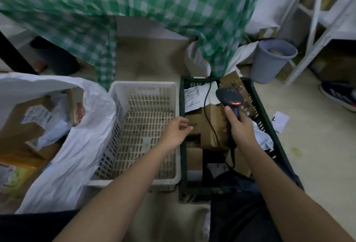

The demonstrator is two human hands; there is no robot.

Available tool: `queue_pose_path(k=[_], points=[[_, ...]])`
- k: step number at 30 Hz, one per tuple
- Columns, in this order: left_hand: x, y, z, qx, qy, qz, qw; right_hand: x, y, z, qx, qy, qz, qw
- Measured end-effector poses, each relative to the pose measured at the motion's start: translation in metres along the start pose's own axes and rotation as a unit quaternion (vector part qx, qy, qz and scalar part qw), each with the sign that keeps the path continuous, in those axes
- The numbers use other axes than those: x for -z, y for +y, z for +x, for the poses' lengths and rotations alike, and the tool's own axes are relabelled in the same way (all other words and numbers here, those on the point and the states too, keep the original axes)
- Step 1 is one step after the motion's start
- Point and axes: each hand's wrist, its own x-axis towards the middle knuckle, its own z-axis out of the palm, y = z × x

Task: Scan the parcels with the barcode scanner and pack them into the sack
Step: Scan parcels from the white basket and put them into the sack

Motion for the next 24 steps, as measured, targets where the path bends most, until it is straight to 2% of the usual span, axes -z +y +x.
queue_pose_path(k=[11, 14, 19, 22, 24], points=[[-0.093, -0.015, 0.041, 0.079, -0.085, 0.044, 0.992, 0.02, 0.012, 0.033, -0.045, 0.008, -0.002, 0.999], [-0.109, -0.016, 0.046, 0.102, -0.079, 0.058, 0.99, 0.022, 0.013, 0.035, -0.045, 0.002, -0.005, 0.999], [-0.118, -0.02, 0.051, 0.118, -0.065, -0.007, 0.991, 0.019, 0.011, 0.038, -0.043, -0.008, -0.003, 0.999], [-0.107, -0.016, 0.048, 0.105, -0.019, -0.032, 0.994, 0.016, 0.01, 0.037, -0.016, -0.001, -0.001, 1.0], [-0.089, -0.009, 0.042, 0.073, 0.019, -0.012, 0.997, 0.013, 0.008, 0.035, 0.003, -0.004, -0.009, 1.0]])
